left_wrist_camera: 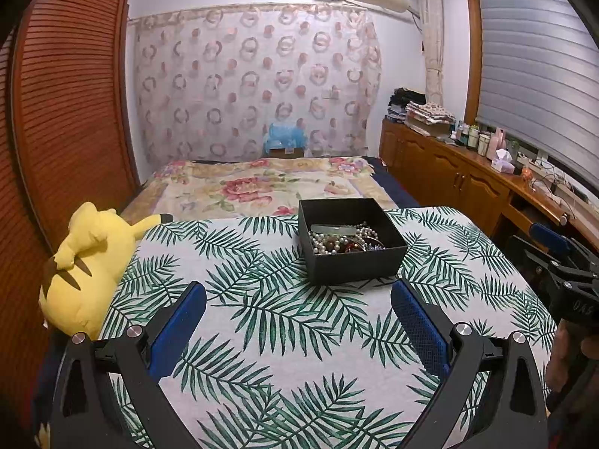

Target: Organize jewelry

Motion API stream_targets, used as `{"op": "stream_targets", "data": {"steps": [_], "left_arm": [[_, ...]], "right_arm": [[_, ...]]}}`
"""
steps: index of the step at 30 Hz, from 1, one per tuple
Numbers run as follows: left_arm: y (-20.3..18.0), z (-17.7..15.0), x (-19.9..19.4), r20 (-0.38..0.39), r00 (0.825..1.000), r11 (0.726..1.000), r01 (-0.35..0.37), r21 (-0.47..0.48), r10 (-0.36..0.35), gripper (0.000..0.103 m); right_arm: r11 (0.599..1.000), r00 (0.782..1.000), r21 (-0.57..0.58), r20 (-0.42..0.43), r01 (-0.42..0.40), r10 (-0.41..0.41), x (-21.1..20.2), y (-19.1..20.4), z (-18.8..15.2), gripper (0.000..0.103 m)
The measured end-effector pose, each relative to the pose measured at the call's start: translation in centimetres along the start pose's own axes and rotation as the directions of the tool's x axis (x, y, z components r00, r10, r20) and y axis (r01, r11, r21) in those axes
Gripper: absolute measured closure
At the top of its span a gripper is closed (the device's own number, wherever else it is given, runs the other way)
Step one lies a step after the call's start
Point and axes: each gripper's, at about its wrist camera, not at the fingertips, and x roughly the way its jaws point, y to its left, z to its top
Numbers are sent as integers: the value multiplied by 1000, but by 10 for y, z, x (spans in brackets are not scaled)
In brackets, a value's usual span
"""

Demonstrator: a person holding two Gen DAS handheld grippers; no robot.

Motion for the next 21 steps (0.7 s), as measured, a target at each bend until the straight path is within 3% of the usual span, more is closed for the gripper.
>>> {"op": "stream_targets", "data": {"steps": [21], "left_arm": [[-7,-3,0,4,1000,1000,1,6,-1,7]], "right_arm": [[1000,1000,3,-1,0,0,1,-1,-1,2]]}}
